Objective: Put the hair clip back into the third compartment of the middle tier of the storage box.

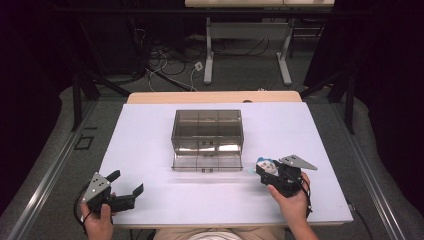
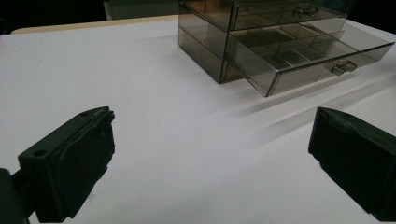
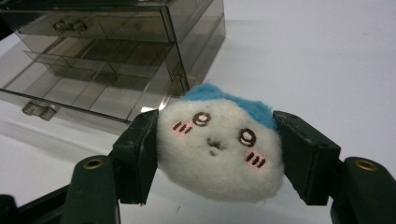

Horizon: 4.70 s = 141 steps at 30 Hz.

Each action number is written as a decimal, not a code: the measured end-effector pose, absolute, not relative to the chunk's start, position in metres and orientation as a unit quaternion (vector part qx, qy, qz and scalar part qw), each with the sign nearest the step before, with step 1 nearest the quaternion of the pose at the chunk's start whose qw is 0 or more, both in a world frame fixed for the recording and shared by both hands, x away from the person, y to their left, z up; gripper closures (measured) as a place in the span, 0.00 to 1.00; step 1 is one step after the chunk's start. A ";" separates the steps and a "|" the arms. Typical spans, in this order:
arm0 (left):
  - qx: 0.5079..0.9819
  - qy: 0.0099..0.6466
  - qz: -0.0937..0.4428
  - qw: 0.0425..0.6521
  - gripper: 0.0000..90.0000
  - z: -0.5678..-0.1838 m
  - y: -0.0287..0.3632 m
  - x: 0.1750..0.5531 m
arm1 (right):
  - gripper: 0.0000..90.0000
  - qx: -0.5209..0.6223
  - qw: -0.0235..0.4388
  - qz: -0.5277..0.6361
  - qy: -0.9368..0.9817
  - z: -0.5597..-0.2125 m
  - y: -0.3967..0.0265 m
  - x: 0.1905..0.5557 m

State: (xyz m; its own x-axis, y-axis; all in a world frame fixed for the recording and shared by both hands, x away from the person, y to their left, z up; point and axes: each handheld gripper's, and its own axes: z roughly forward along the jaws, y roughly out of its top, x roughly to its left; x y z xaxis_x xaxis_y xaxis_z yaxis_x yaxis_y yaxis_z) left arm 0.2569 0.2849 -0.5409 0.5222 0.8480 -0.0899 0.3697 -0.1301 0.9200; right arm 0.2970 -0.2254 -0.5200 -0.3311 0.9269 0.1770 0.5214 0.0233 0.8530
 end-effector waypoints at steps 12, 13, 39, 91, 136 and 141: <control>0.712 0.429 0.237 0.504 0.00 -0.541 0.285 0.257 | 0.38 0.521 0.223 0.456 0.686 -0.506 -0.212 0.306; 0.712 0.429 0.237 0.503 0.00 -0.541 0.285 0.257 | 0.38 0.521 0.220 0.458 0.686 -0.504 -0.210 0.307; 0.713 0.427 0.242 0.501 0.00 -0.541 0.288 0.257 | 0.38 0.501 0.210 0.478 0.690 -0.500 -0.164 0.322; 0.707 0.444 0.249 0.491 0.00 -0.542 0.299 0.241 | 0.37 0.477 0.205 0.478 0.708 -0.519 -0.130 0.343; 0.707 0.443 0.246 0.494 0.00 -0.542 0.296 0.245 | 0.20 0.462 0.209 0.487 0.711 -0.512 -0.135 0.335; 0.705 0.445 0.245 0.495 0.00 -0.542 0.296 0.246 | 0.17 0.469 0.208 0.479 0.713 -0.511 -0.138 0.334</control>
